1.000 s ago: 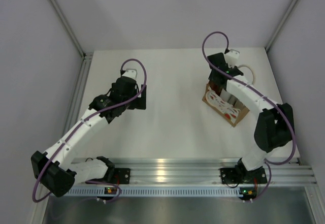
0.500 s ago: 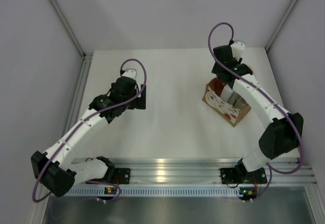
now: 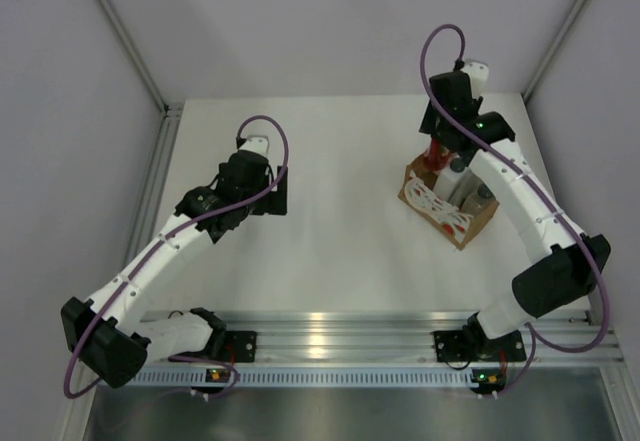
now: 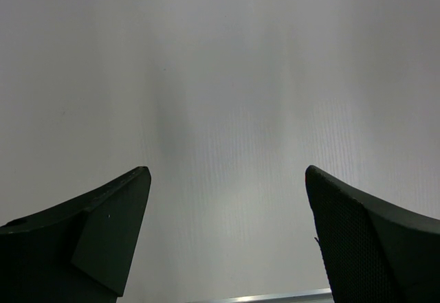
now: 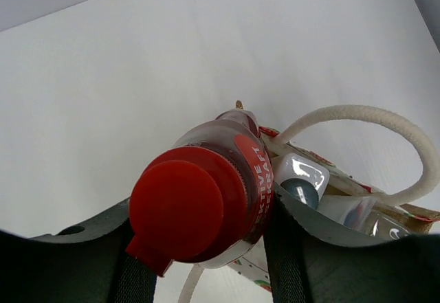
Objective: Take the personal care products out of the canvas bag
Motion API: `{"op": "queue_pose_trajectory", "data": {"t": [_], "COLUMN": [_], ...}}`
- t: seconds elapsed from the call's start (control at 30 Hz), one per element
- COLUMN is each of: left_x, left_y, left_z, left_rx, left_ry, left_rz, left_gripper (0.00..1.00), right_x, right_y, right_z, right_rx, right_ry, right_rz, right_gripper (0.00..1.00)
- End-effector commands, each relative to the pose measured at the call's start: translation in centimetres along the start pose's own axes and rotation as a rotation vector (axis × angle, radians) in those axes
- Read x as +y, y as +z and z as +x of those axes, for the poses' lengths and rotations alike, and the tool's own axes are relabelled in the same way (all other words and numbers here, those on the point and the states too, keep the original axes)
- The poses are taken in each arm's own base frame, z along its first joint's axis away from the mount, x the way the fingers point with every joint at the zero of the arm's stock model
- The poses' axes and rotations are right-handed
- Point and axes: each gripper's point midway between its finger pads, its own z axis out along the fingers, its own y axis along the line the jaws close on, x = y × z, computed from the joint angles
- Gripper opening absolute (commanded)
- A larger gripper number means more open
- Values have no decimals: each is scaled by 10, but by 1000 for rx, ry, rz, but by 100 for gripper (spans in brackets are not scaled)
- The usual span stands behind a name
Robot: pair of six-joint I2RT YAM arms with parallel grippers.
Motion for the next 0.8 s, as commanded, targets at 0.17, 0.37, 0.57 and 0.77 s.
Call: {"op": "queue_pose_trajectory", "data": {"t": [0.17, 0.37, 0.57, 0.77], "left_x": [3, 3, 5, 8], "left_y": [-3, -3, -4, -7], "left_z": [-5, -6, -6, -9], "left_rx": [-27, -31, -34, -51], "left_ry": [-1, -1, -3, -9], "left_rz": [-11, -12, -18, -30], "left_gripper": [98, 98, 98, 98], "right_x": [16, 48, 83, 130], "right_y": [-70, -77, -71, -57], "right_z": [-85, -92, -78, -48], "right_rx": [-177, -157, -112, -91], "right_ry": [56, 23, -31, -100], "right_rz": [-188, -319, -403, -491], "right_gripper": [0, 0, 0, 0]}}
